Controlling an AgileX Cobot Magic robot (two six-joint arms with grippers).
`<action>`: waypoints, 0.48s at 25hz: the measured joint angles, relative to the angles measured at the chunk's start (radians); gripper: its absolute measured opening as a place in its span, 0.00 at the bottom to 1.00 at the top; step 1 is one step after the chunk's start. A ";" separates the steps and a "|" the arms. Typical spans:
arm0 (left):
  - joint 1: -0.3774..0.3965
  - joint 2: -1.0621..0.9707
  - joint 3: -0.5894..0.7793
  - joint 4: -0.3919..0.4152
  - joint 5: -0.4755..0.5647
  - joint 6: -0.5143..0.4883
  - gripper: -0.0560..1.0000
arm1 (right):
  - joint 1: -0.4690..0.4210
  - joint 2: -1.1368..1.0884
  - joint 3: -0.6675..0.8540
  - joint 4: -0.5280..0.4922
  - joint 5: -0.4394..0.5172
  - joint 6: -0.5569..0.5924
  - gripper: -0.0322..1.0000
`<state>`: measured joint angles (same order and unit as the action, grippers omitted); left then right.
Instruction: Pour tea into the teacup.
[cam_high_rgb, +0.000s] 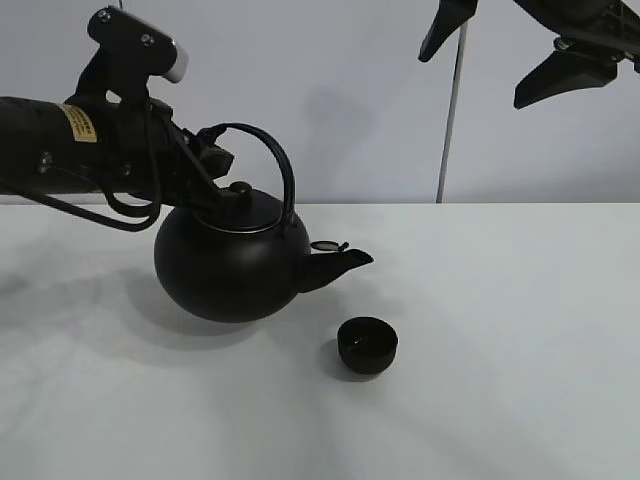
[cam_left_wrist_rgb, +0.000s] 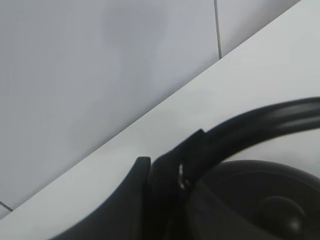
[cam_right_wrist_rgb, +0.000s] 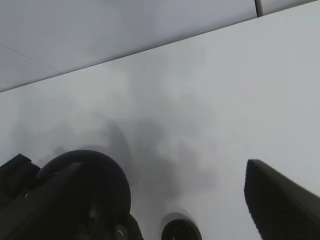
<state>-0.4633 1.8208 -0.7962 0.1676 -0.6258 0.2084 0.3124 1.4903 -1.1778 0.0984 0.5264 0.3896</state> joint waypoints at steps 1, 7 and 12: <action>0.000 0.000 -0.003 0.000 0.001 0.003 0.14 | 0.000 0.000 0.000 0.000 0.000 0.000 0.60; 0.000 0.000 -0.021 0.000 0.052 0.011 0.14 | 0.000 0.000 0.000 0.000 -0.001 0.000 0.60; -0.001 0.000 -0.021 0.001 0.055 0.035 0.14 | 0.000 0.000 0.000 0.000 -0.001 0.000 0.60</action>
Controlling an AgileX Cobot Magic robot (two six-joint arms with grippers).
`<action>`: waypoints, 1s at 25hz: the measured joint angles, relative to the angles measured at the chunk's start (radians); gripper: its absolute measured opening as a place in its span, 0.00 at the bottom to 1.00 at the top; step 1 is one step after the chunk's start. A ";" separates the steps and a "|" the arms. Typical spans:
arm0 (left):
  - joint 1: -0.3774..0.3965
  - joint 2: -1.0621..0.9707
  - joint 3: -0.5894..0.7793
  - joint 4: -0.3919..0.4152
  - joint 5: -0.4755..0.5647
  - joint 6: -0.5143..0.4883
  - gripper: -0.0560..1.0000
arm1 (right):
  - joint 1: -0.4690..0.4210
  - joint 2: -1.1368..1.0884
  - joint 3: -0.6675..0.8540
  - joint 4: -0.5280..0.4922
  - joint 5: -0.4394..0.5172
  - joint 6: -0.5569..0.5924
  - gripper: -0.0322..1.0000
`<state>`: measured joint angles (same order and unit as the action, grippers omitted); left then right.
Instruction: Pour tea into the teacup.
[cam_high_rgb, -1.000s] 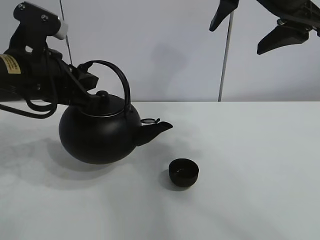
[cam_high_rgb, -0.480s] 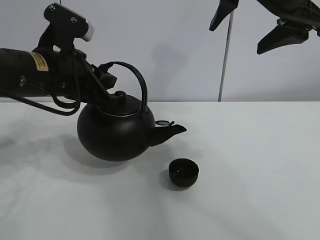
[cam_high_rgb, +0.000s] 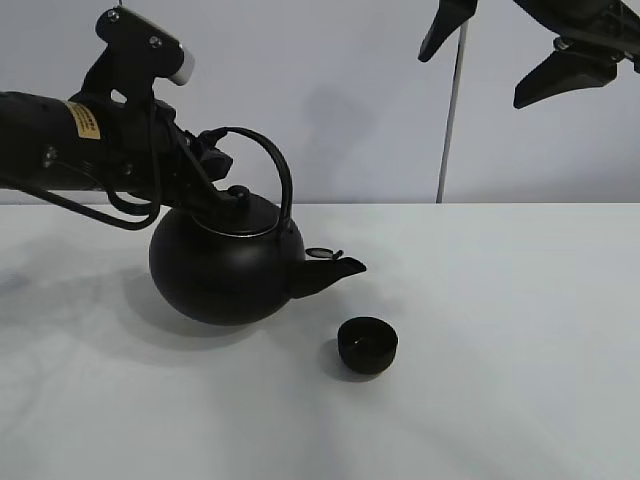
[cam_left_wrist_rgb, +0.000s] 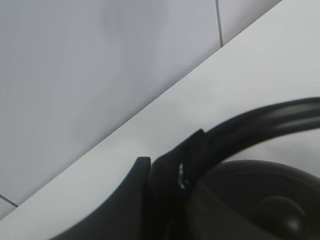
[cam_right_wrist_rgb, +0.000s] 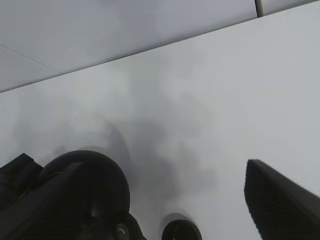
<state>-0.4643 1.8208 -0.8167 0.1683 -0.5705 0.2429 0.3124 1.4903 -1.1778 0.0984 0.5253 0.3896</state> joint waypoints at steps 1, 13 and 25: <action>0.000 0.000 0.000 0.000 0.000 0.004 0.14 | 0.000 0.000 0.000 0.000 0.000 0.000 0.60; 0.000 0.000 0.000 0.000 0.001 0.011 0.14 | 0.000 0.000 0.000 0.000 0.000 0.000 0.60; -0.001 0.028 -0.017 0.005 0.001 0.016 0.14 | 0.000 0.000 0.000 0.000 0.000 0.000 0.60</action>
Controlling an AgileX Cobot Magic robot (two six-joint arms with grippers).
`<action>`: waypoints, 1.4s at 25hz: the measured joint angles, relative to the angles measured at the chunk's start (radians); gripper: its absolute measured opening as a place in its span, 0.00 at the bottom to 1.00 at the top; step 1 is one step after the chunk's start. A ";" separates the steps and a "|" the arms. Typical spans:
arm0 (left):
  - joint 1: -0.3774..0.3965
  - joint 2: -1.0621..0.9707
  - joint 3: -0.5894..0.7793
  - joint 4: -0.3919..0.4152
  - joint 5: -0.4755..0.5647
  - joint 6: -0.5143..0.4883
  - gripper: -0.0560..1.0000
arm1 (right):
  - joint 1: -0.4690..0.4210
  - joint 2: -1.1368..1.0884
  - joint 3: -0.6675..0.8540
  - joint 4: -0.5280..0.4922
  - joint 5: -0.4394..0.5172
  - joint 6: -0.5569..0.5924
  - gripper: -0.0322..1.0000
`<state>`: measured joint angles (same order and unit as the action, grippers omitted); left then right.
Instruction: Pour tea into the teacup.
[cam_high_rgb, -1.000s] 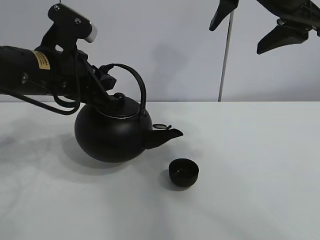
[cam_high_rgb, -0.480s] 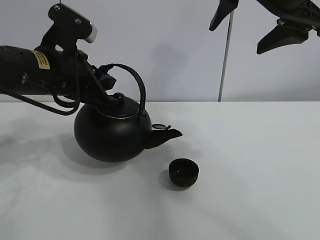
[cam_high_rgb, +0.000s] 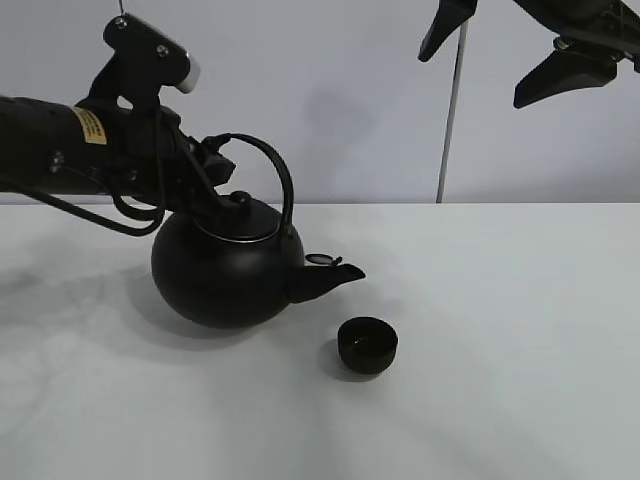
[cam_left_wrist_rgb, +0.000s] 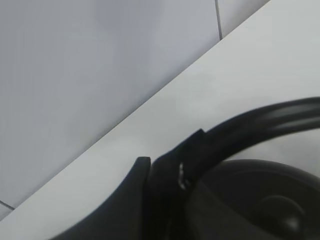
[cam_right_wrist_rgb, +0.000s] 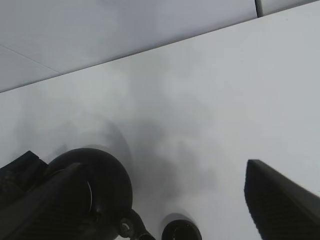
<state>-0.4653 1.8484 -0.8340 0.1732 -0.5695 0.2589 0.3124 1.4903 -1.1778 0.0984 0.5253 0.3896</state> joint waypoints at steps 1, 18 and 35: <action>-0.001 0.004 -0.006 0.004 0.002 0.002 0.14 | 0.000 0.000 0.000 0.000 0.000 0.000 0.60; -0.013 0.024 -0.046 0.018 0.047 0.034 0.14 | 0.000 0.000 0.000 0.000 0.000 0.000 0.60; -0.039 0.048 -0.073 0.043 0.050 0.085 0.14 | 0.000 0.000 0.000 0.000 -0.002 0.000 0.60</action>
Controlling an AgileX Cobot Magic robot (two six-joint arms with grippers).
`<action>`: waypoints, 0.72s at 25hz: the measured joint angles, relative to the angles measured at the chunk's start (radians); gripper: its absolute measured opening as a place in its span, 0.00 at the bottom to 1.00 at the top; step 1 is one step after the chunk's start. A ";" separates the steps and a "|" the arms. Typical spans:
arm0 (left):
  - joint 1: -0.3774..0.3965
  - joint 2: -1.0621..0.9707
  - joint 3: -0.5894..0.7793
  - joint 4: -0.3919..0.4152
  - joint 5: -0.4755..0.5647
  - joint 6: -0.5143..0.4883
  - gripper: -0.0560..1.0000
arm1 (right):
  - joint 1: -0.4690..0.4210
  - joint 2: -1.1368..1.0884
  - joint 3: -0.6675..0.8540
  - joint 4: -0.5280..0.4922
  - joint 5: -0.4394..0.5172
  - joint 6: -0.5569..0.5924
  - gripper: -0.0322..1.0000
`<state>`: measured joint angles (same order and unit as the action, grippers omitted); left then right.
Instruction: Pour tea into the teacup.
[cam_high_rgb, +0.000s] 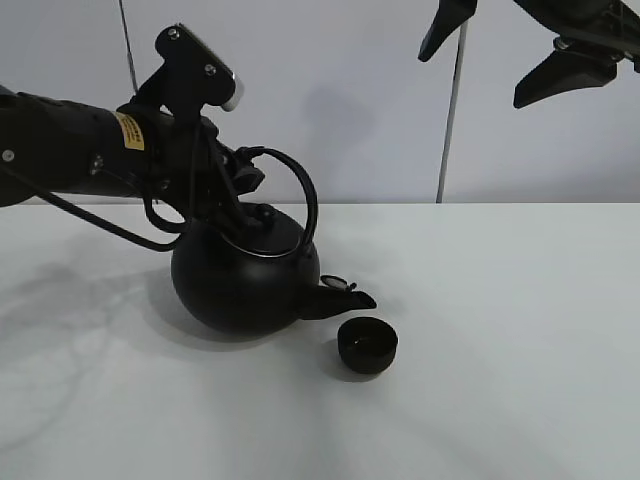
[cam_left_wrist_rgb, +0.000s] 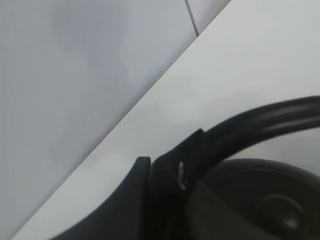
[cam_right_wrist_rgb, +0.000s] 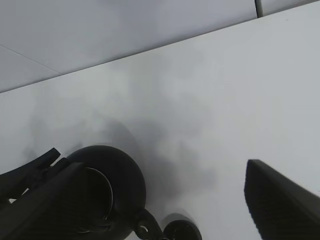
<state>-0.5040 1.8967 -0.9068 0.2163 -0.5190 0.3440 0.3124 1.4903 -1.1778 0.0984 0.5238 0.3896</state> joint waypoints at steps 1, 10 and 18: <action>0.000 0.000 0.000 0.000 0.001 0.001 0.14 | 0.000 0.000 0.000 0.000 0.000 0.000 0.60; 0.000 0.000 0.000 0.001 0.001 0.035 0.14 | 0.000 0.000 0.000 0.000 0.000 0.000 0.60; 0.000 0.000 0.000 0.001 0.001 0.041 0.14 | 0.000 0.000 0.000 0.000 0.000 0.000 0.60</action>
<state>-0.5040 1.8967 -0.9068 0.2174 -0.5181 0.3853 0.3124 1.4903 -1.1778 0.0984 0.5238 0.3896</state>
